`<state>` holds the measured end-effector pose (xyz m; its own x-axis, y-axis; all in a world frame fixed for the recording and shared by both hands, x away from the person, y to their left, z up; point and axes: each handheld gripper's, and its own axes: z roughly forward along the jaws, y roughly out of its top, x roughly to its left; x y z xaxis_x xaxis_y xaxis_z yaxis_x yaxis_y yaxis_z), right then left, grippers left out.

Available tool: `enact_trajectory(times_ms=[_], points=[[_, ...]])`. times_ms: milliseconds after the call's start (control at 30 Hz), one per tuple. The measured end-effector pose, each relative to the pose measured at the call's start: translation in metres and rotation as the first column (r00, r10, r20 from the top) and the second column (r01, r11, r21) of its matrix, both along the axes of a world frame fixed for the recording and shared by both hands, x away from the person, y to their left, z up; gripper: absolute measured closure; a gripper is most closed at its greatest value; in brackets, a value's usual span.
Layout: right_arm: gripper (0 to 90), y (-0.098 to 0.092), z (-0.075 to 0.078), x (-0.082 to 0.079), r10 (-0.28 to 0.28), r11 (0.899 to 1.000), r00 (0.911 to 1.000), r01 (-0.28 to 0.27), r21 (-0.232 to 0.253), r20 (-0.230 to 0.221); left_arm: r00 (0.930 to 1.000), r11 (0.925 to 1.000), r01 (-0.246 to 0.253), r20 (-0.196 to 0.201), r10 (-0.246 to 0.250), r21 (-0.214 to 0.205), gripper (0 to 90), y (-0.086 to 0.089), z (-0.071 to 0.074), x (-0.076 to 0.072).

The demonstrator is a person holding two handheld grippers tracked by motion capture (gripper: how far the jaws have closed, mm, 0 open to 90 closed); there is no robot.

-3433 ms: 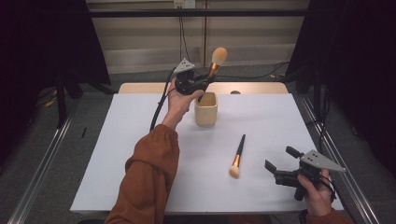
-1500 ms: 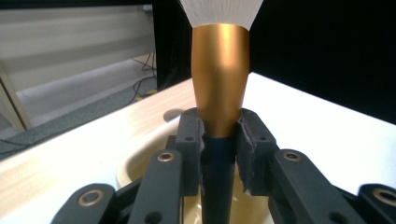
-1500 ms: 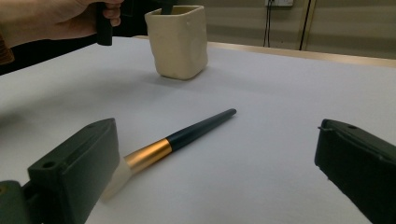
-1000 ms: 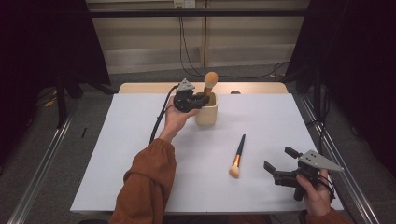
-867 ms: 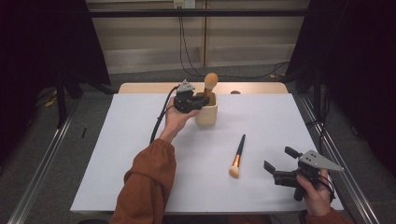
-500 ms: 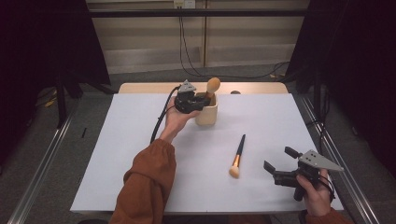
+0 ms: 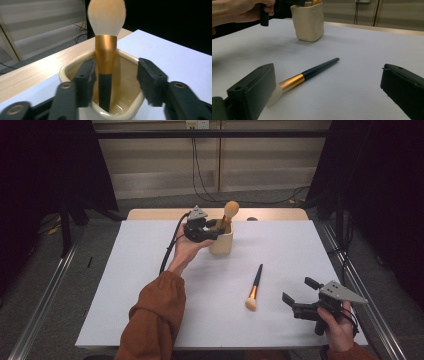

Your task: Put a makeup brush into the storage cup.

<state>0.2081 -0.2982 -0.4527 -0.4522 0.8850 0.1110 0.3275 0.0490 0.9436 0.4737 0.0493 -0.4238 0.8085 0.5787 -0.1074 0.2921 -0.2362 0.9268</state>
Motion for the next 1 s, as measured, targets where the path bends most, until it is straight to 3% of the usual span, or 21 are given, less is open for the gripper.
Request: enact_trajectory(times_ms=[300, 433, 533, 667, 800, 933, 1000], points=[[0.0, 0.0, 0.0, 0.001, -0.001, 1.0, 1.0, 0.001, 0.001, 0.003, 0.9981, 0.9978, -0.061, -0.013, 0.061, -0.026, 23.4, 0.012, 0.007, -0.005], [0.0, 0.0, 0.0, 0.0, -0.002, 1.0, 1.0, 0.002, 0.0, 0.002, 0.9976, 0.9969, -0.066, -0.023, 0.065, -0.042, 14.9, 0.018, 0.007, -0.009], [0.0, 0.0, 0.0, 0.0, -0.002, 1.0, 1.0, 0.002, 0.0, 0.001, 0.9976, 0.9976, -0.065, -0.026, 0.064, -0.025, 9.1, 0.022, 0.007, -0.012], [0.0, 0.0, 0.0, 0.001, -0.004, 1.0, 1.0, 0.004, -0.001, 0.001, 0.9965, 0.9956, -0.074, -0.043, 0.072, -0.058, 4.4, 0.028, 0.008, -0.015], [0.0, 0.0, 0.0, 0.001, -0.005, 1.0, 1.0, 0.005, -0.001, 0.001, 0.9961, 0.9957, -0.085, -0.027, 0.084, -0.037, 3.2, 0.032, 0.01, -0.019], [0.0, -0.001, 0.0, 0.001, -0.005, 1.0, 1.0, 0.005, -0.001, 0.002, 0.9987, 0.9979, -0.049, -0.016, 0.048, -0.041, 3.5, 0.04, 0.012, -0.026], [0.0, 0.0, 0.0, 0.0, -0.004, 1.0, 1.0, 0.004, -0.003, 0.001, 0.9972, 0.997, -0.075, -0.008, 0.075, -0.017, 3.6, 0.043, 0.014, -0.03]])
